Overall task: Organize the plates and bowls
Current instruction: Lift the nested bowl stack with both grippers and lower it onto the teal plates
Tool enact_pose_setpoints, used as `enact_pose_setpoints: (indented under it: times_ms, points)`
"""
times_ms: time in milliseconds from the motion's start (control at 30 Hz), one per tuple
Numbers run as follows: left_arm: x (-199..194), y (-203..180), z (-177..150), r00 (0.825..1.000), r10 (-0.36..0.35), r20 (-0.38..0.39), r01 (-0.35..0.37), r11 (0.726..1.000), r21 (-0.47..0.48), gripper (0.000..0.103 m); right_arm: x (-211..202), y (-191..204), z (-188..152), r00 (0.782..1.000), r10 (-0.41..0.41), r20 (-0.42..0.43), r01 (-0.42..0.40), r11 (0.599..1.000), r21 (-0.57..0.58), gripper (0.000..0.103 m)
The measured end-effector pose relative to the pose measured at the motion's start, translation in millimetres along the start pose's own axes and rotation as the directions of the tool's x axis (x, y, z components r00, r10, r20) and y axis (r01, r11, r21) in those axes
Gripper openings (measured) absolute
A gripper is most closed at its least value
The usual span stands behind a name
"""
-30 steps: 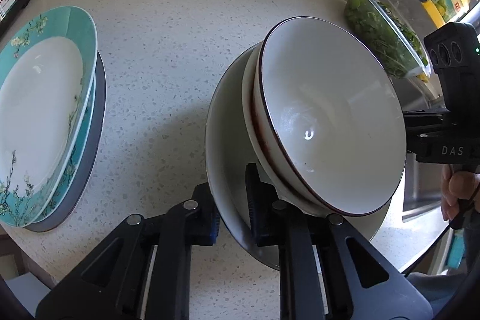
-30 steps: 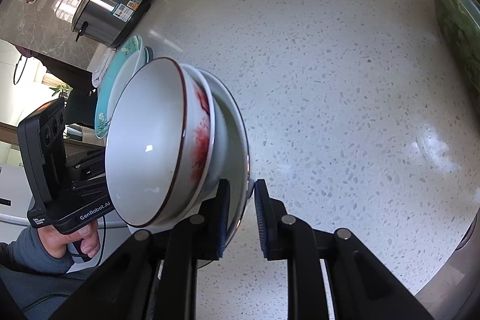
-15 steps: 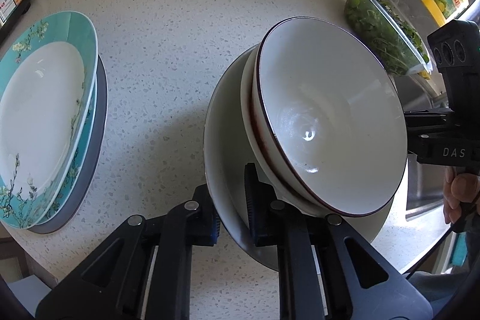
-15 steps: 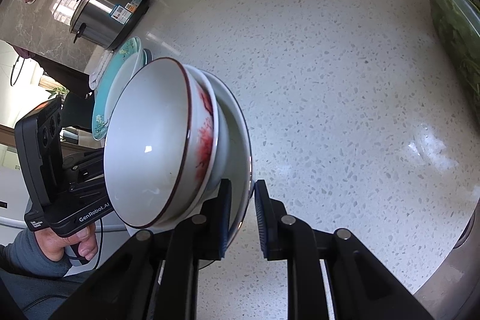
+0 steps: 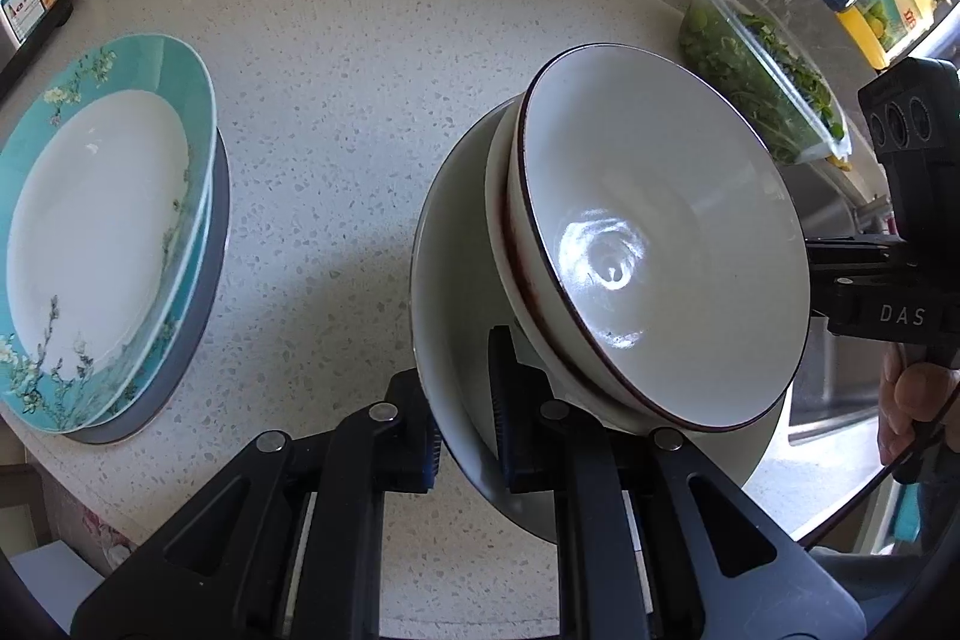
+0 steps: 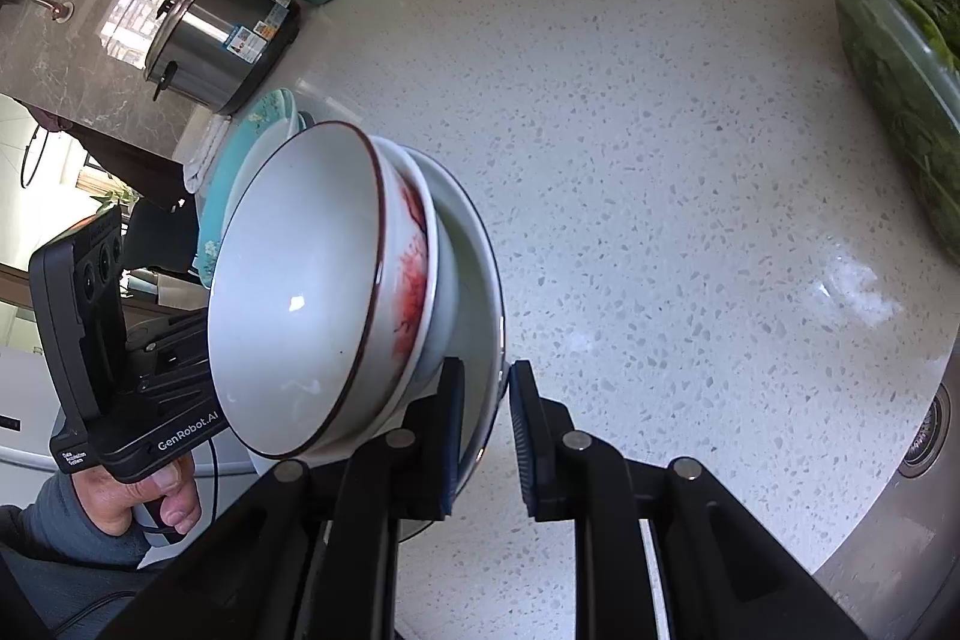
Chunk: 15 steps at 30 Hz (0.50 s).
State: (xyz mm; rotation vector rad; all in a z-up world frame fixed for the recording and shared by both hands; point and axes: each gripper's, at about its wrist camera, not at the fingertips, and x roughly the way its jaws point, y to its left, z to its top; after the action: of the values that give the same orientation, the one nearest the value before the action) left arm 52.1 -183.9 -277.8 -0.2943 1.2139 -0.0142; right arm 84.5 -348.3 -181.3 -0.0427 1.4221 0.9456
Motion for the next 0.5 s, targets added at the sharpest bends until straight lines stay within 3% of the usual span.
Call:
enact_pose_setpoints:
  times_ms: [267,500]
  points:
    - [-51.3,5.1,7.1,0.998,0.027,0.05,-0.026,0.999,-0.022,0.012,-25.1,40.6,13.8,0.999,0.016,0.031,-0.014,0.998,-0.055,0.019]
    - [-104.3,46.6,17.3,0.994,0.037,0.101,-0.033,0.999,-0.042,0.012,-26.2,100.2,41.7,0.999,0.026,0.047,-0.02,0.994,-0.112,0.019]
